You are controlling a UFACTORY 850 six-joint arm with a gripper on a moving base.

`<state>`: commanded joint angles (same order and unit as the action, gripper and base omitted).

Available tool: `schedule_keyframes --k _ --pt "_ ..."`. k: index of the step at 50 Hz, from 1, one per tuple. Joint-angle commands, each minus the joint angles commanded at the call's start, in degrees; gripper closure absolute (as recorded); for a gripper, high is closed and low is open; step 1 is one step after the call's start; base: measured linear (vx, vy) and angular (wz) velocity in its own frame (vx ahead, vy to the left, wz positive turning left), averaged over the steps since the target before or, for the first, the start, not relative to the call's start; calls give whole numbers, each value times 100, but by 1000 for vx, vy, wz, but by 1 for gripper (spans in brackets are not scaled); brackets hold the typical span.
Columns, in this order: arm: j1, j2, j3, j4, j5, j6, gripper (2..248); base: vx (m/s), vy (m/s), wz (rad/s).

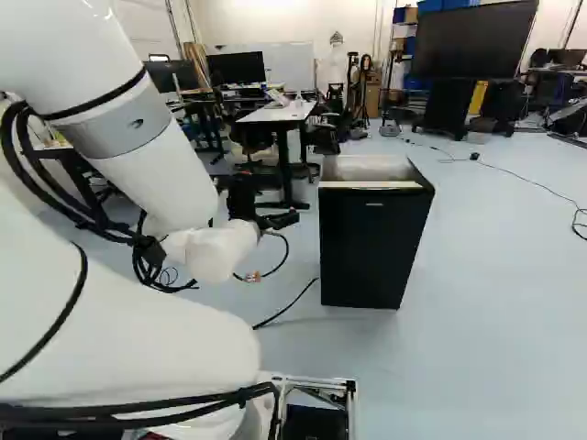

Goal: Open the fridge door

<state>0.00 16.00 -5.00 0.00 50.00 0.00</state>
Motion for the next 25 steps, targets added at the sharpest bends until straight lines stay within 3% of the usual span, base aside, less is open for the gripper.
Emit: schedule_keyframes --k 25 --pt "0 0 0 0 0 0 3 0 0 0"
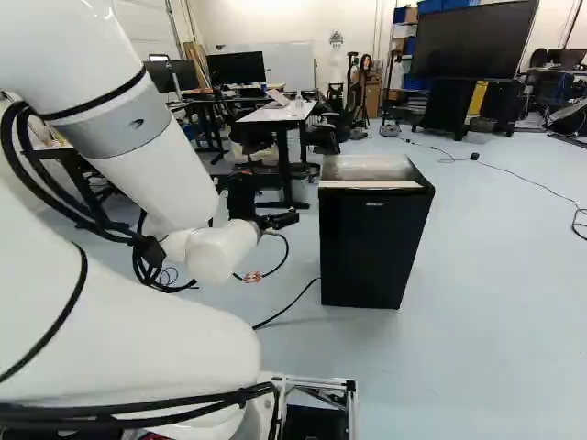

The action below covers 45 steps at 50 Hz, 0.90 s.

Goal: Open the fridge door

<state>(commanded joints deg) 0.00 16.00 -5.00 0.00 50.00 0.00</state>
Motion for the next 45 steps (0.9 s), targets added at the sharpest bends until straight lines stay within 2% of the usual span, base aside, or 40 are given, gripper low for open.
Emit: schedule_keyframes --k 24,45 --pt "0 -62 -52 0 0 0 3 0 0 0" --pt "37 -552 -481 5 0 0 3 0 0 0"
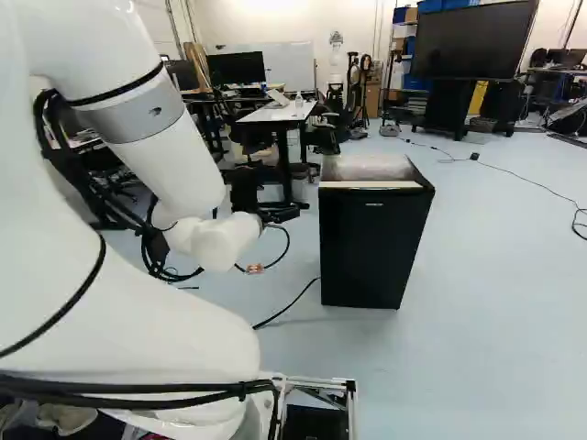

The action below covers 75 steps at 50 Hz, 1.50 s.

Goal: Open the fridge door

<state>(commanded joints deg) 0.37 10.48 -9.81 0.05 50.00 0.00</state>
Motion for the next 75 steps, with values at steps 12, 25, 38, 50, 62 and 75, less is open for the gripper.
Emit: schedule_keyframes --k 12,25,38,50,62,75 --pt "40 -266 -244 162 0 0 3 0 0 0" --pt "141 -522 -484 420 0 0 3 0 0 0" --pt "256 -766 -722 761 0 0 3 0 0 0" --pt "347 -983 -939 1156 10 0 3 0 0 0" --pt "414 -1174 -1133 1582 62 0 3 0 0 0" --pt "454 -1348 -1298 2045 163 0 3 0 0 0"
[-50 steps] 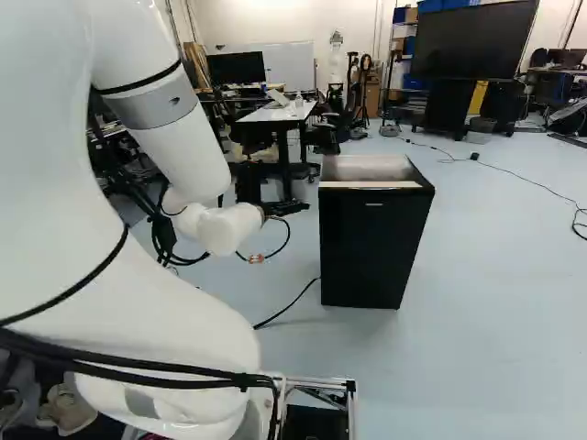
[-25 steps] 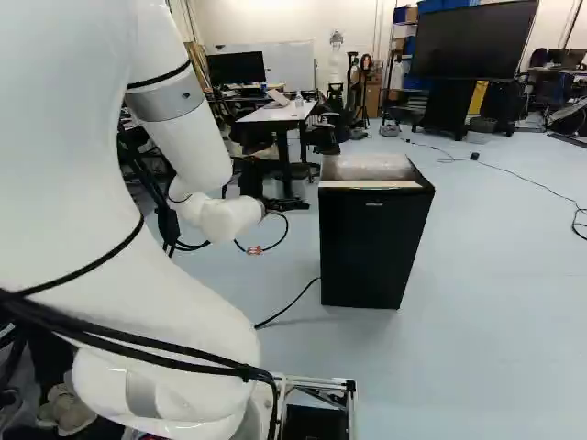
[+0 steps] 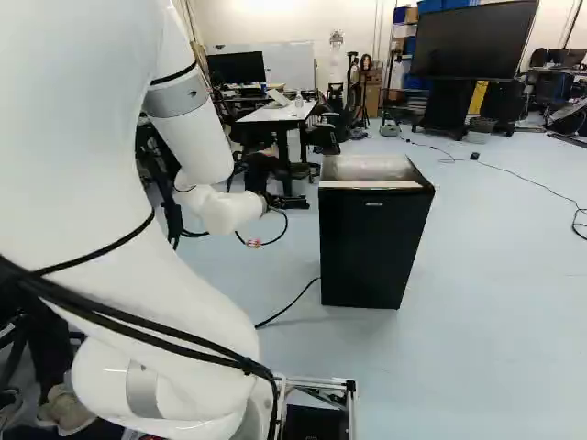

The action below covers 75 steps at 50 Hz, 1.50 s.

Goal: Open the fridge door

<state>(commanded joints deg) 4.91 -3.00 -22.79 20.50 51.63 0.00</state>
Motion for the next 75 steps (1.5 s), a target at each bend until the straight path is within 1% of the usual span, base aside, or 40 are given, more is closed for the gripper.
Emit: schedule_keyframes --k 22,49,75 --pt "45 -580 -307 784 233 0 3 0 0 0" --pt "48 -1251 -624 1748 727 0 3 0 0 0" --pt "214 -1917 -979 2676 1237 0 3 0 0 0"
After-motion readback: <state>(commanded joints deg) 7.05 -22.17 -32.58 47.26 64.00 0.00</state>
